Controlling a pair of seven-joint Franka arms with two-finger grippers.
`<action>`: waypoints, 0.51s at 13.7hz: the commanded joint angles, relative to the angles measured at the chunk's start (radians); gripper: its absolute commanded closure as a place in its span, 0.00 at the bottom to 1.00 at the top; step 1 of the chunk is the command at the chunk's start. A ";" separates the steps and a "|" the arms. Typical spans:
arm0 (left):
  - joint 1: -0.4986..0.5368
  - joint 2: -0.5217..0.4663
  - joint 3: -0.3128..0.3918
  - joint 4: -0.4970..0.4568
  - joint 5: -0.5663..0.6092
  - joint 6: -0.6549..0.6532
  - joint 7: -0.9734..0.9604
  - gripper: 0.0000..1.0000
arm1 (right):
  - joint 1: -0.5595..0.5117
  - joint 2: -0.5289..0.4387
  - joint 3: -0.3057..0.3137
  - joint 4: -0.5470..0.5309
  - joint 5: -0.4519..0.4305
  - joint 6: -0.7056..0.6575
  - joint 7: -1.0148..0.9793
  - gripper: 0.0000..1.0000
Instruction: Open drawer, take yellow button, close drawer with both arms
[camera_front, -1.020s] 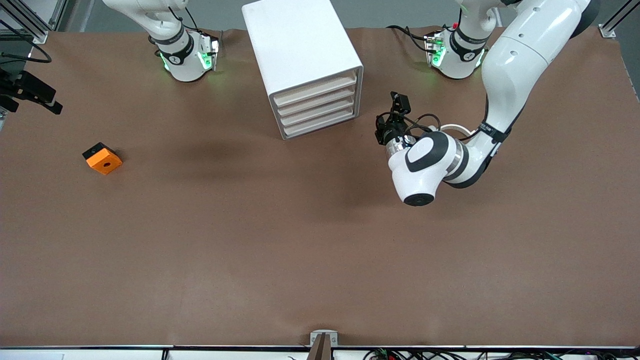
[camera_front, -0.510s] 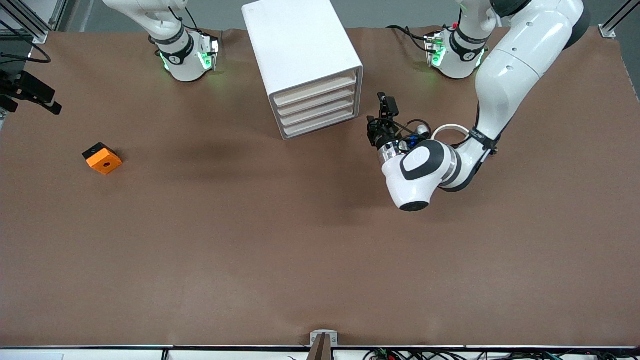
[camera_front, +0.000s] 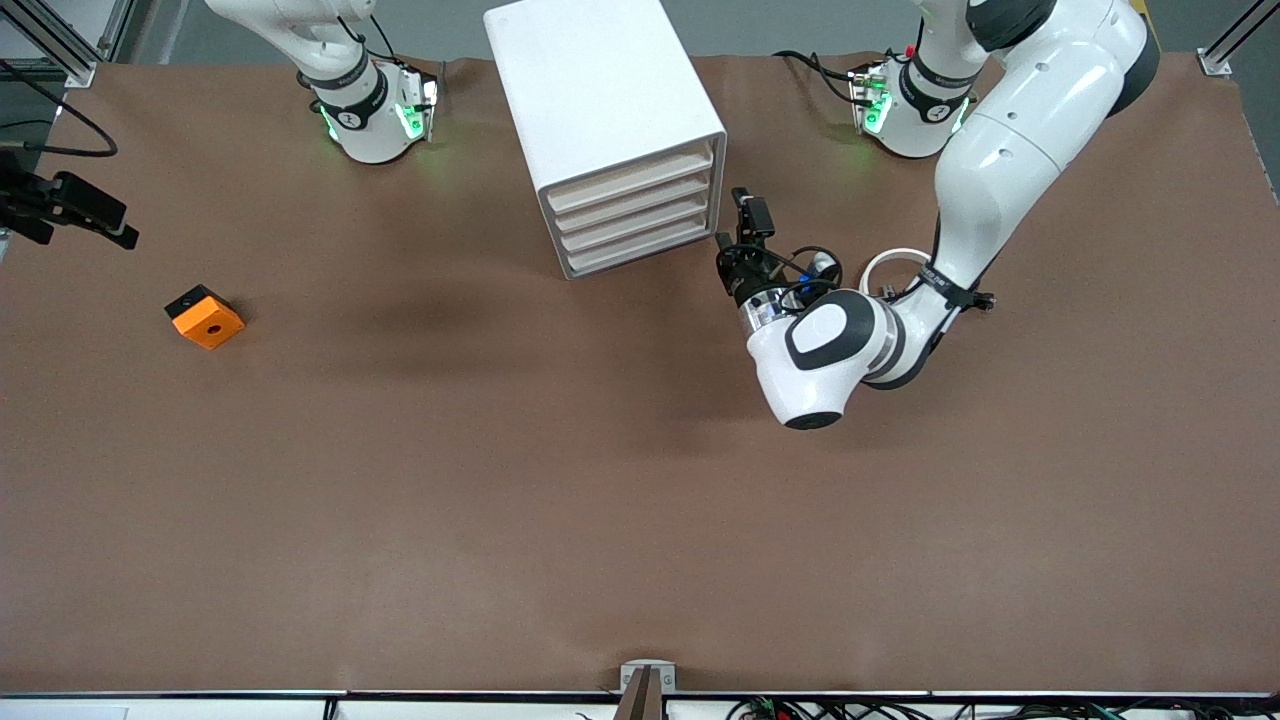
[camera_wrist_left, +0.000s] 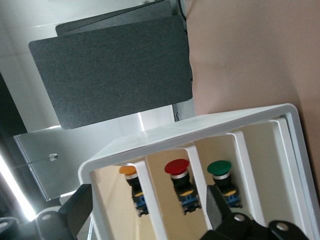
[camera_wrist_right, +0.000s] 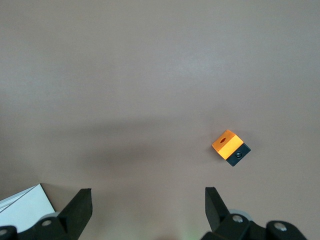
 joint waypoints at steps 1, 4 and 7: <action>-0.038 0.055 0.033 0.058 -0.046 -0.018 -0.063 0.00 | -0.009 0.022 0.003 0.028 -0.008 -0.009 0.001 0.00; -0.066 0.052 0.064 0.060 -0.089 -0.023 -0.074 0.00 | -0.022 0.056 0.003 0.031 -0.005 -0.015 0.001 0.00; -0.069 0.053 0.065 0.058 -0.146 -0.023 -0.121 0.00 | -0.022 0.059 0.003 0.034 -0.005 -0.011 0.000 0.00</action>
